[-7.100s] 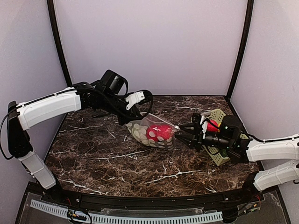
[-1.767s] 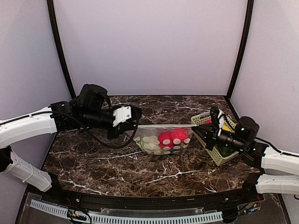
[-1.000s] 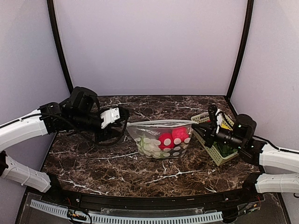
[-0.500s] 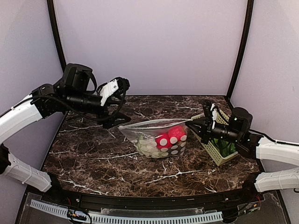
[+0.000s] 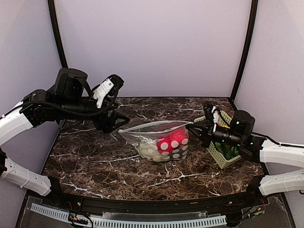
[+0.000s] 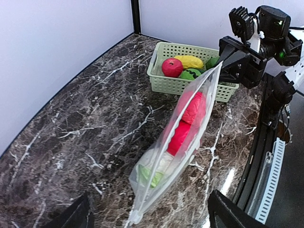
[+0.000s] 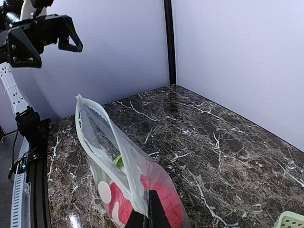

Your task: Open the zip-top bag and remove the fake food

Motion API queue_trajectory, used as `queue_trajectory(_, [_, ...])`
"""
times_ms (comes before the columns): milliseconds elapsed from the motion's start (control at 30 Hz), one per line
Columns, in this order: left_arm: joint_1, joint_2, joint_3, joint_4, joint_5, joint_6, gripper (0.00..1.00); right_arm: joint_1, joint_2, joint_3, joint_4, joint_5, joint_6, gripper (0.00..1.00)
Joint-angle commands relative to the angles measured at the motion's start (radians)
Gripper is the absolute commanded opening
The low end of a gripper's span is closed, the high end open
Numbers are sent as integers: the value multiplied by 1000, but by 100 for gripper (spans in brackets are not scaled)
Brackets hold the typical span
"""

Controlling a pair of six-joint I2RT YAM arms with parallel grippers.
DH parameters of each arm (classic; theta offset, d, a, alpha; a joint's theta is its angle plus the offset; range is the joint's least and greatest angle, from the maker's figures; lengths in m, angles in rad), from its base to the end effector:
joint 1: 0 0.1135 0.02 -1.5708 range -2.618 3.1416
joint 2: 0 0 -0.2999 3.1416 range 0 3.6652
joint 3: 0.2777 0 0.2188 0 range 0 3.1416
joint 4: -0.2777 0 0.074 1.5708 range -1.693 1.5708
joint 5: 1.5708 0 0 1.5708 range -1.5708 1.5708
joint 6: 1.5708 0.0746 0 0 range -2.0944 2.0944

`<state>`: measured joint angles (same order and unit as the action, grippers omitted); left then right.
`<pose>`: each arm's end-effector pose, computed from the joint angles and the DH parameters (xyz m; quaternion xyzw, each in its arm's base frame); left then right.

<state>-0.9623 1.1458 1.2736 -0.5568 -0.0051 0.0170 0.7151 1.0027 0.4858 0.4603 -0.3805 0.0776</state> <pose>0.1332 -0.1906 0.4112 0.3945 0.7432 -0.2441 0.4821 0.1436 0.1614 0.3064 -0.3470 0.6371 0.3872 0.5691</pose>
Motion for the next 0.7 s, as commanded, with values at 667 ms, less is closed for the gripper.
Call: queue_trajectory(667, [-8, 498, 461, -260, 181, 362, 48, 18, -46, -15, -24, -37, -44, 0])
